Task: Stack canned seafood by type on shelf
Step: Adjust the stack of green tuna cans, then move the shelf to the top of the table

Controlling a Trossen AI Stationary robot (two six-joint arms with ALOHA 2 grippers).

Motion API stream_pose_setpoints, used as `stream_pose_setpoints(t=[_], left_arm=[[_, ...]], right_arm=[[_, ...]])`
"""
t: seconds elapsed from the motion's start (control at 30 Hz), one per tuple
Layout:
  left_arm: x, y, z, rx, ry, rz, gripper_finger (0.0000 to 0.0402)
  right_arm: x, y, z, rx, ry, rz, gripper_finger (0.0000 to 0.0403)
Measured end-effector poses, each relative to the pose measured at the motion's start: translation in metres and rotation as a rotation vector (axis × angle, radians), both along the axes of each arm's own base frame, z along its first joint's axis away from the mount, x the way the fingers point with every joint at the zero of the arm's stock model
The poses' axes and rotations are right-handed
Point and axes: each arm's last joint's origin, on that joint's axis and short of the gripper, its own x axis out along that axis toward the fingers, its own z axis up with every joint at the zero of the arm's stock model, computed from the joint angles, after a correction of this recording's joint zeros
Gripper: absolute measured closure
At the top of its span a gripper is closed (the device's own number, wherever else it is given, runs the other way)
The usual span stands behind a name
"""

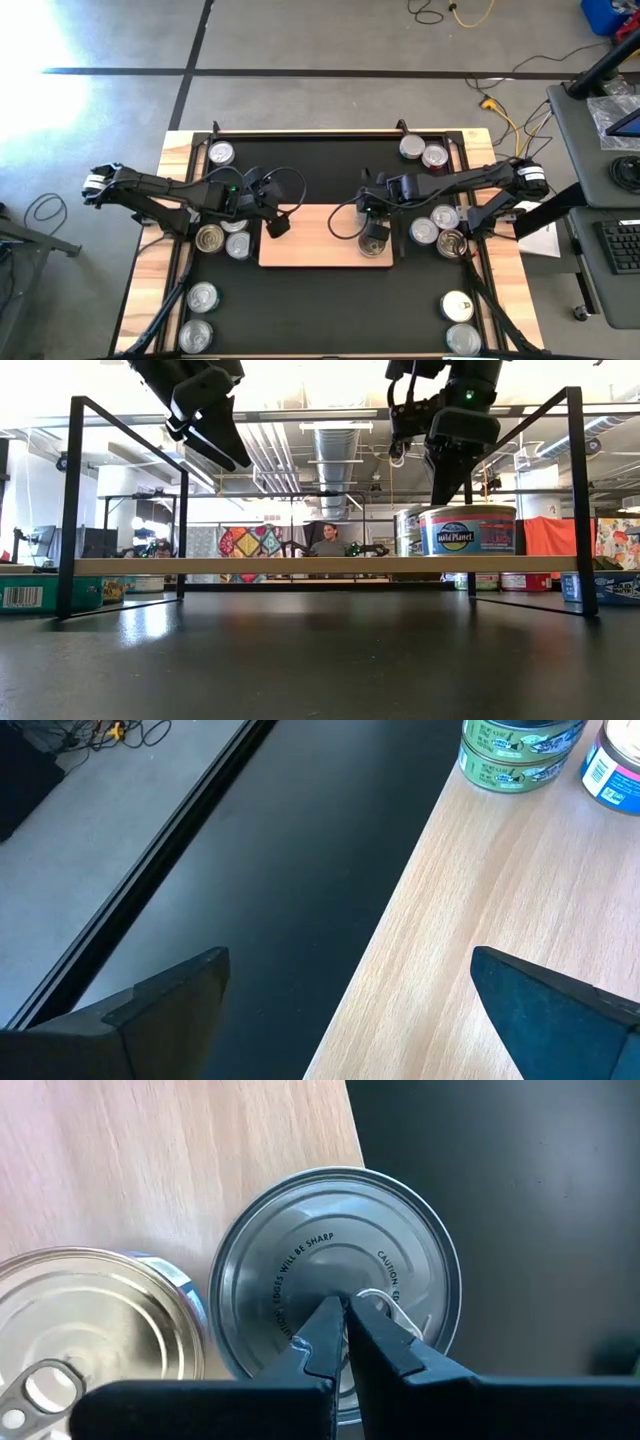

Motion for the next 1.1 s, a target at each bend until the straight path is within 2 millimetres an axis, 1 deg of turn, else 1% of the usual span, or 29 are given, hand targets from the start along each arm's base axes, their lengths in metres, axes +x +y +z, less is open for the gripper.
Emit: stream_pose_setpoints(t=[0.2,0.3,0.43,0.53,0.6,0.67,0.8,0.9,0.97,1.03,1.1], left_arm=[[0.000,0.000,0.000,0.000,-0.002,0.004,0.0003],[0.000,0.001,0.000,-0.001,-0.013,0.026,0.0003],[0.000,0.001,0.000,-0.010,-0.020,0.036,0.0003],[0.000,0.000,0.002,-0.050,-0.025,0.022,0.0003],[0.002,-0.001,0.009,-0.079,-0.050,0.016,0.0003],[0.004,-0.001,0.020,-0.091,-0.085,0.015,0.0003],[0.004,0.001,0.045,-0.079,-0.119,0.041,0.0003],[0.001,0.003,0.063,-0.096,-0.123,0.065,0.0003],[-0.004,0.002,0.074,-0.120,-0.110,0.086,0.0003],[-0.011,0.000,0.082,-0.160,-0.083,0.121,0.0003],[-0.020,-0.002,0.090,-0.237,-0.049,0.162,0.0003]], right_arm=[[0.005,0.001,0.010,0.016,-0.033,0.013,0.0390],[0.008,0.001,0.021,0.007,-0.054,0.035,0.0390],[0.009,0.001,0.045,0.001,-0.061,0.038,0.0390],[0.004,0.000,0.068,0.017,-0.040,-0.023,0.0390],[-0.001,-0.001,0.086,0.028,-0.028,-0.086,0.0390],[-0.007,-0.002,0.102,0.023,-0.035,-0.154,0.0390],[-0.019,-0.006,0.126,-0.055,-0.076,-0.355,0.0390],[-0.030,-0.007,0.136,-0.084,-0.123,-0.436,0.0390],[-0.038,-0.005,0.140,-0.069,-0.163,-0.491,0.0388],[-0.046,-0.004,0.142,-0.037,-0.182,-0.533,0.0378],[-0.053,-0.002,0.142,0.002,-0.199,-0.580,0.0357]])
